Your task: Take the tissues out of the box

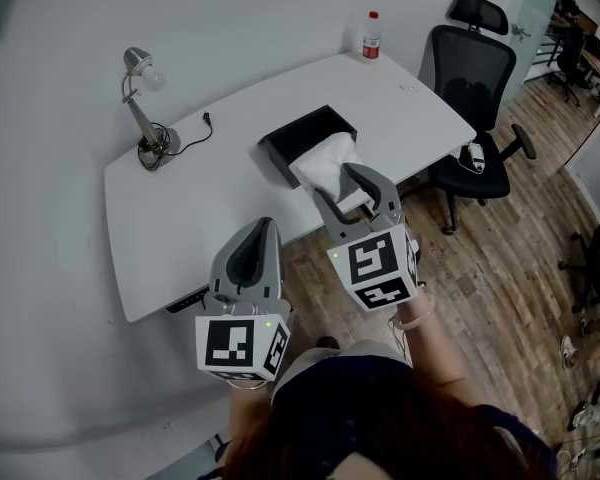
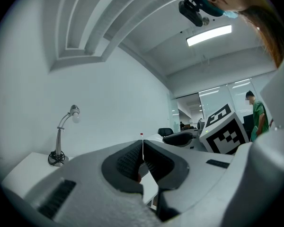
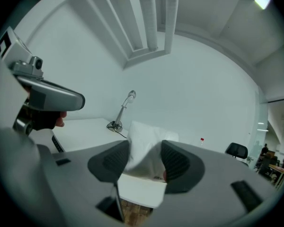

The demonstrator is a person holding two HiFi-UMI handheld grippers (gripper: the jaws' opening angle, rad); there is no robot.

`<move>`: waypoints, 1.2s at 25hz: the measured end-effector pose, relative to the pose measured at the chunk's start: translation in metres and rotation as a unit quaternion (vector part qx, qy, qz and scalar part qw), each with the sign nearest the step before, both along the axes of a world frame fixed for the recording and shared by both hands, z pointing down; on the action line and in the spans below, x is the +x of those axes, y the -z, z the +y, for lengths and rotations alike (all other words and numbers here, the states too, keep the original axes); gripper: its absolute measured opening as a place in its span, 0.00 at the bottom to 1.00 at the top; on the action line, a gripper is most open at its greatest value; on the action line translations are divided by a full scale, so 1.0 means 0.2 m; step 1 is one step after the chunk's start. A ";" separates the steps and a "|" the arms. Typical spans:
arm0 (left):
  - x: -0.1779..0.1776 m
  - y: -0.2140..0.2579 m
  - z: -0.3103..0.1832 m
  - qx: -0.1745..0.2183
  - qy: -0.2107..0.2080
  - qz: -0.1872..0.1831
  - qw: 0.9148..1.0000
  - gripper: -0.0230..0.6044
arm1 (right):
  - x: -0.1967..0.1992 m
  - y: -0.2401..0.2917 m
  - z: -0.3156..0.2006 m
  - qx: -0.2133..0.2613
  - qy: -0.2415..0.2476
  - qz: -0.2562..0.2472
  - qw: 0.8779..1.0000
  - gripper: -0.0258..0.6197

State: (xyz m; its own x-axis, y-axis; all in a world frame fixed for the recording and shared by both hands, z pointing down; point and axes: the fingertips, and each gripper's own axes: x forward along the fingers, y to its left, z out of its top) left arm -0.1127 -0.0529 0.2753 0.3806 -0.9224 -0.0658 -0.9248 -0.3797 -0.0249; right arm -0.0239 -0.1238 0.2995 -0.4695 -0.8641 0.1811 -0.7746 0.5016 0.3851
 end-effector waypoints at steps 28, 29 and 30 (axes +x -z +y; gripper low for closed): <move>0.32 0.00 0.24 -0.014 0.044 -0.010 0.999 0.08 | 0.28 0.09 0.32 0.013 0.063 -0.039 0.997 0.38; 0.34 0.00 0.25 -0.015 0.046 -0.010 0.999 0.08 | 0.29 0.09 0.33 0.014 0.065 -0.039 0.997 0.38; 0.35 0.00 0.26 -0.016 0.048 -0.009 0.999 0.08 | 0.30 0.10 0.35 0.015 0.067 -0.040 0.997 0.38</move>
